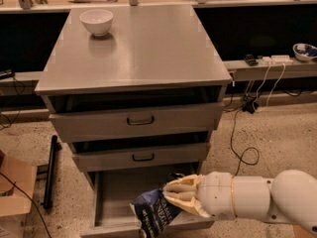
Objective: Pick blue chip bag from bottom drawer and place on counter
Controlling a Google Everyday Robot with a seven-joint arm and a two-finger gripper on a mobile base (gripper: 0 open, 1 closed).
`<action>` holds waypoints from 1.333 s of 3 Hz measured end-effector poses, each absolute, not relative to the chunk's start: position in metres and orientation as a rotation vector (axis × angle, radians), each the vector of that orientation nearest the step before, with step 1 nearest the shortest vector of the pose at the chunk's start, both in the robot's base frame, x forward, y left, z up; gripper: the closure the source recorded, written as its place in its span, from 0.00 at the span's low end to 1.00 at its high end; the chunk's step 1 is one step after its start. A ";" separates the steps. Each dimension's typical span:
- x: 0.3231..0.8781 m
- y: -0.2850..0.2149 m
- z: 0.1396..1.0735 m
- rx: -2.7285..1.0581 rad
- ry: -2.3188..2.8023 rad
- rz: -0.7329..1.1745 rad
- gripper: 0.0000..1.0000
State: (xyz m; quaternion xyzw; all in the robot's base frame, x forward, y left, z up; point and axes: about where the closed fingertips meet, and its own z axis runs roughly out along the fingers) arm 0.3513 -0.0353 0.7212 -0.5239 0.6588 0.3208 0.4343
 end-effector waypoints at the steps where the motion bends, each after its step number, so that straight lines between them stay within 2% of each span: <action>1: 0.375 -0.032 0.731 -1.328 1.638 0.764 1.00; 3: 0.496 -0.011 0.818 -1.520 1.493 0.550 1.00; 4: 0.536 -0.006 0.887 -1.571 1.375 0.410 1.00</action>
Offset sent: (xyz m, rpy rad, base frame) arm 0.1867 0.0256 0.1084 -0.1774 -0.2600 0.0730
